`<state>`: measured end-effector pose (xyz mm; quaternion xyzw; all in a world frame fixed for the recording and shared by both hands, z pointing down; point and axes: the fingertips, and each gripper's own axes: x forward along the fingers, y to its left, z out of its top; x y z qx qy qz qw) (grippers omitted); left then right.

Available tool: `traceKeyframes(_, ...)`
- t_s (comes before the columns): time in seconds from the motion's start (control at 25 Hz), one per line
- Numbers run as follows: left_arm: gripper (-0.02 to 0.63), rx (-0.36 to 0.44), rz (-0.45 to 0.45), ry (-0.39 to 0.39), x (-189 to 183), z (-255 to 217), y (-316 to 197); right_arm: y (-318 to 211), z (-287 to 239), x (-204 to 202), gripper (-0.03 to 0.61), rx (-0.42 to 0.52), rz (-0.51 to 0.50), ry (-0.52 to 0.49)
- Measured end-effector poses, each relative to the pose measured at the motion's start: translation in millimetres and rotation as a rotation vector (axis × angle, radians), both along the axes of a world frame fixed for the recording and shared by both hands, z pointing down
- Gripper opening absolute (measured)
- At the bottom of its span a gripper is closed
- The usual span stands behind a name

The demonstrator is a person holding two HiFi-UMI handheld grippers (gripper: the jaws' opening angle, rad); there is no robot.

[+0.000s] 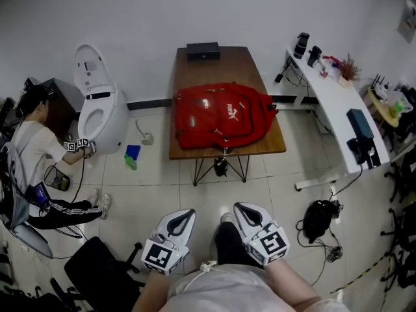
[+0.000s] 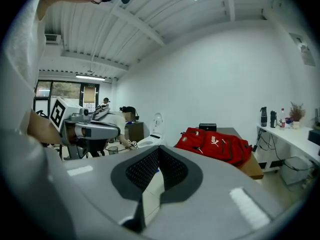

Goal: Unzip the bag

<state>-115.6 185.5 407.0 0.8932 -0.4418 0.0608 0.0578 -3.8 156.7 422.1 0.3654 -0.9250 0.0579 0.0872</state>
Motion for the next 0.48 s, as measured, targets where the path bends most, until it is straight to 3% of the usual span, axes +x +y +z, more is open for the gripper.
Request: traceKeyframes(0.48, 0.006, -0.040, -0.076, 0.017, 22.6, 4.0, -191.3, -187.7, 14.7, 37.6, 0.008, -0.073, -0.037, 0.035)
